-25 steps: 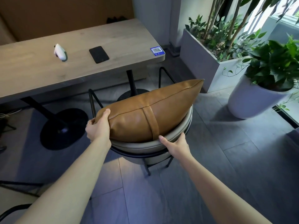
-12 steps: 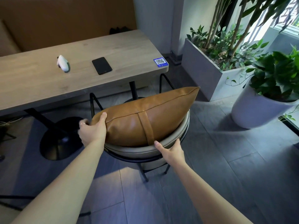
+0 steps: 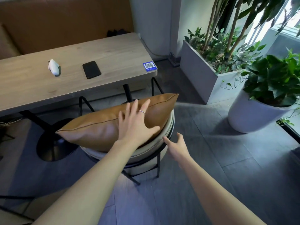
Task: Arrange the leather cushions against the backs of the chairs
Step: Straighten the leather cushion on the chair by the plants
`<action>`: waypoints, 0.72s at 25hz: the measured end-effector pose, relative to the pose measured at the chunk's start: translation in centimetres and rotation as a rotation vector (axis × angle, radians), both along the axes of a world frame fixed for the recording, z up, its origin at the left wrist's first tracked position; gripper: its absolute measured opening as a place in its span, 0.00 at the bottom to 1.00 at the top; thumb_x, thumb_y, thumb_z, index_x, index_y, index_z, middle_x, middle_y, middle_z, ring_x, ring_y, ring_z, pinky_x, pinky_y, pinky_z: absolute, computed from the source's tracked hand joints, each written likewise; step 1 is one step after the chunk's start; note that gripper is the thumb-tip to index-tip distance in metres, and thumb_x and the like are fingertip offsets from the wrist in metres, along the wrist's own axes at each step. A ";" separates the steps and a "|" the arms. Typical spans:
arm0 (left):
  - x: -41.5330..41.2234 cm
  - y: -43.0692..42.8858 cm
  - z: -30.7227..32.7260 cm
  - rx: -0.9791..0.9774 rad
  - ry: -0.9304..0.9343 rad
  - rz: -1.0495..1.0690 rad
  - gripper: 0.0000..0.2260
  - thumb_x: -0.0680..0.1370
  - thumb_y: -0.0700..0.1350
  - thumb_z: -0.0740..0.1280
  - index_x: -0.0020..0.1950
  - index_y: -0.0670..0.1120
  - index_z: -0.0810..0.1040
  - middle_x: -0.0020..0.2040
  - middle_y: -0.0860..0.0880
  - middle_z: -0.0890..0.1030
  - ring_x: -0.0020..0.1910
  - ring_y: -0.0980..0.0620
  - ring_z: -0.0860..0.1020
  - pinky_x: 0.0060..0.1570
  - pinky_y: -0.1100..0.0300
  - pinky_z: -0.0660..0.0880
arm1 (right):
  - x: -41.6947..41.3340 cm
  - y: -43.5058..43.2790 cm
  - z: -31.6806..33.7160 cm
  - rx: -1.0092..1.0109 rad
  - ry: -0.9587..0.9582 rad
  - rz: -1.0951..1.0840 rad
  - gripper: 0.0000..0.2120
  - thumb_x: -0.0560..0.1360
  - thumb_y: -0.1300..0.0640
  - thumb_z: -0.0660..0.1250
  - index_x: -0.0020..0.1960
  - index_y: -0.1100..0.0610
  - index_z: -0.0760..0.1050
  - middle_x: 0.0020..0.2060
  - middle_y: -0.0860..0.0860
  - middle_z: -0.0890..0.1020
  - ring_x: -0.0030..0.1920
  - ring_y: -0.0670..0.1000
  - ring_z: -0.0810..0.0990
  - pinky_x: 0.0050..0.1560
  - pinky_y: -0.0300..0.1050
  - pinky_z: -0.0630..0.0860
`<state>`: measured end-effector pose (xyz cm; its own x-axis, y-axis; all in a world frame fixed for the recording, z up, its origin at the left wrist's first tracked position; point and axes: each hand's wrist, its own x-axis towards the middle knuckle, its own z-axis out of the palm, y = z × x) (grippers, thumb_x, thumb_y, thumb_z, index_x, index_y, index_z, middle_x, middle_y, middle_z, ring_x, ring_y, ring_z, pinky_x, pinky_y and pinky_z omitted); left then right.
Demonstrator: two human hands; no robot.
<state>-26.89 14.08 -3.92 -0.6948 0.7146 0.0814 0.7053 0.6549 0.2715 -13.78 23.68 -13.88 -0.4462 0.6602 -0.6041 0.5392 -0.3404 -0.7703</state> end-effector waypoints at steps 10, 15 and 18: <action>4.9 5.2 -5.7 -0.353 0.282 0.124 0.62 0.68 0.59 0.75 0.75 0.55 0.23 0.80 0.35 0.37 0.78 0.30 0.39 0.71 0.26 0.45 | -3.1 6.4 0.4 -0.211 0.052 0.128 0.35 0.78 0.48 0.67 0.81 0.42 0.56 0.67 0.55 0.80 0.59 0.61 0.82 0.53 0.57 0.83; 4.6 5.8 -7.4 -0.360 0.350 0.131 0.52 0.76 0.51 0.69 0.76 0.54 0.24 0.80 0.34 0.38 0.78 0.29 0.41 0.70 0.26 0.46 | -4.1 5.7 -0.9 -0.160 0.115 0.168 0.25 0.81 0.51 0.62 0.77 0.44 0.61 0.67 0.54 0.78 0.63 0.62 0.80 0.58 0.66 0.83; 5.0 5.4 -7.4 -0.361 0.341 0.122 0.53 0.75 0.51 0.70 0.76 0.55 0.25 0.81 0.35 0.40 0.78 0.30 0.42 0.70 0.26 0.47 | -3.6 5.1 -1.5 -0.142 0.142 0.168 0.30 0.81 0.48 0.64 0.81 0.45 0.60 0.72 0.54 0.77 0.69 0.60 0.78 0.67 0.64 0.78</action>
<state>-21.89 19.49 -11.36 -0.7518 0.6544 0.0805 0.6271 0.7474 -0.2195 -17.39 28.76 -15.43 -0.6292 0.4824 -0.6094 0.4875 -0.3657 -0.7929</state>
